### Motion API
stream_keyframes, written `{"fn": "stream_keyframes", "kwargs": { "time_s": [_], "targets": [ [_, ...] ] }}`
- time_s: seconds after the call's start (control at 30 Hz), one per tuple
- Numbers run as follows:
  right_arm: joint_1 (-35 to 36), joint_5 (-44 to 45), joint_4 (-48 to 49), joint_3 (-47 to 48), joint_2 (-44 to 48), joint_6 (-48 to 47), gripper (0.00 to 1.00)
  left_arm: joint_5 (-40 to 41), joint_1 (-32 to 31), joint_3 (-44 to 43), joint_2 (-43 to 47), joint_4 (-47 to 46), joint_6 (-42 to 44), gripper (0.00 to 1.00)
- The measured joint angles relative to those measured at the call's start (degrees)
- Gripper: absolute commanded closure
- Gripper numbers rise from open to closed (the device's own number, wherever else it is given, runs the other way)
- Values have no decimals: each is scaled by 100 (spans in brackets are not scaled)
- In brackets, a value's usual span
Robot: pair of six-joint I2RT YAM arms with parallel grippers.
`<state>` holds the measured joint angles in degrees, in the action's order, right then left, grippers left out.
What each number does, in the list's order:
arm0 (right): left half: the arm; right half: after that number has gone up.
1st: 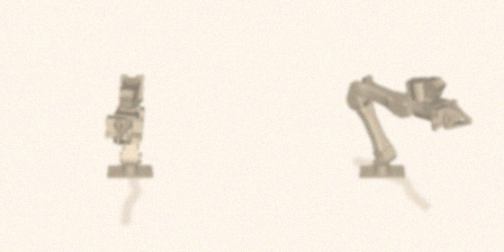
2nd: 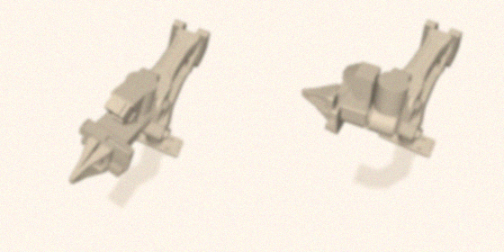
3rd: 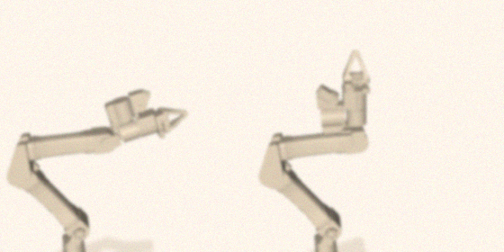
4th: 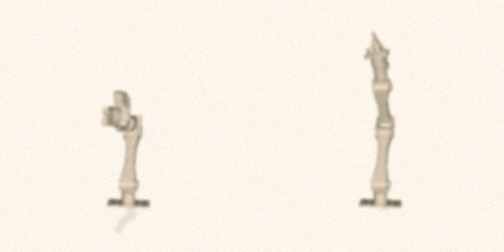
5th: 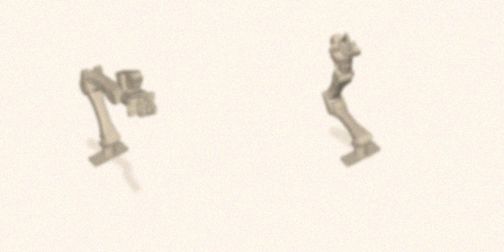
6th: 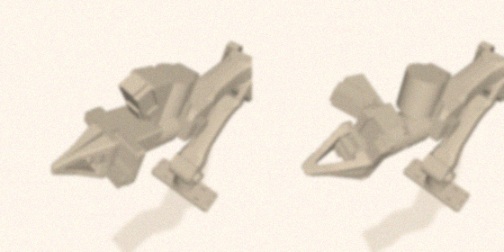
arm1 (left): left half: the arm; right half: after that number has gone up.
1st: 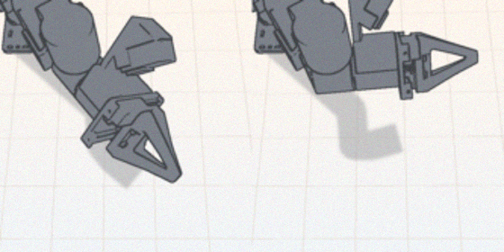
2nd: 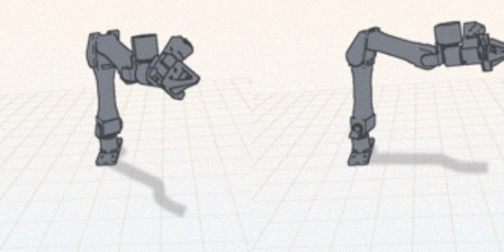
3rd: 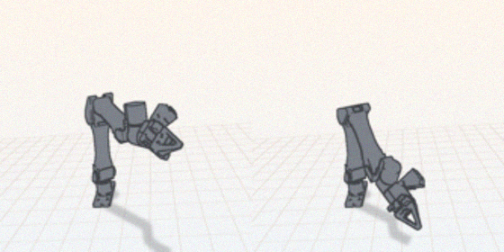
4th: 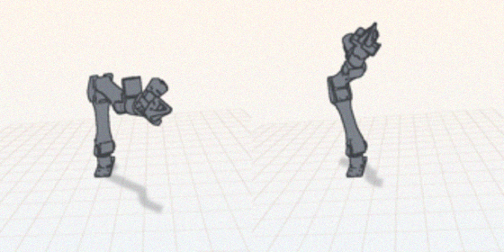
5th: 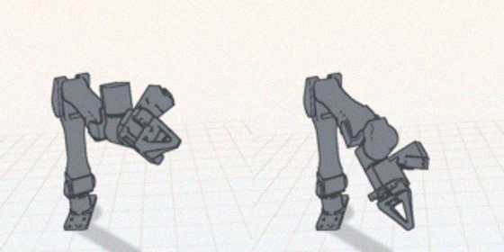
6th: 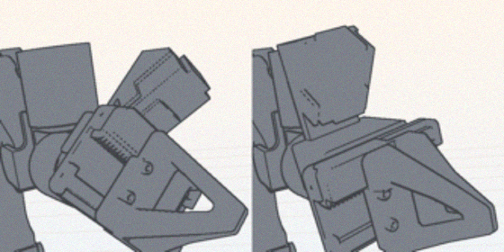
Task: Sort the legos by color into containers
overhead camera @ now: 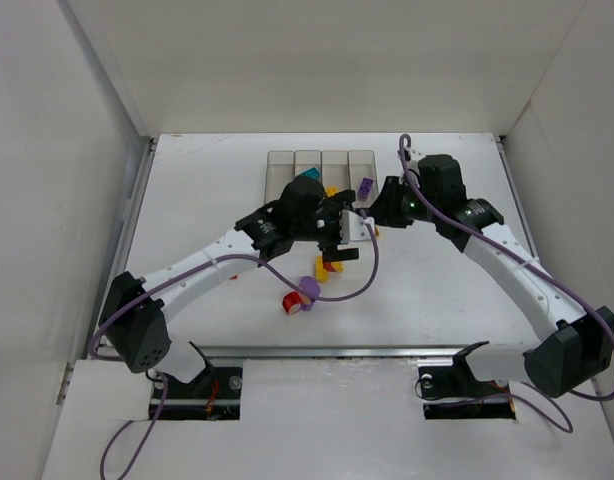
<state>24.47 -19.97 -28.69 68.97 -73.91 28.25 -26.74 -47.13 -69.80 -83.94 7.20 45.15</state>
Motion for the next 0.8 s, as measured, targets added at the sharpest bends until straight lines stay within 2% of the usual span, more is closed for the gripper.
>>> {"fn": "stream_keyframes", "kwargs": {
  "time_s": [0.27, 0.43, 0.57, 0.7, 0.8],
  "targets": [
    [0, 2, -2, 0, 0, 0, 100, 2, 92, 0, 0, 37, -245, 20],
    [4, 2, 101, 87, -284, 0, 100, 382, 713, 118, 4, -293, -1073, 20],
    [11, 37, 341, 713, -1235, 9, 100, 931, 1209, 415, 15, -605, -1869, 20],
    [35, 289, 407, 2044, -2699, -133, 100, 1270, 1307, 680, 63, -686, -2240, 20],
    [37, 544, 341, 3213, -3834, -302, 86, 1377, 1272, 846, 225, -730, -2328, 20]
  ]
}}
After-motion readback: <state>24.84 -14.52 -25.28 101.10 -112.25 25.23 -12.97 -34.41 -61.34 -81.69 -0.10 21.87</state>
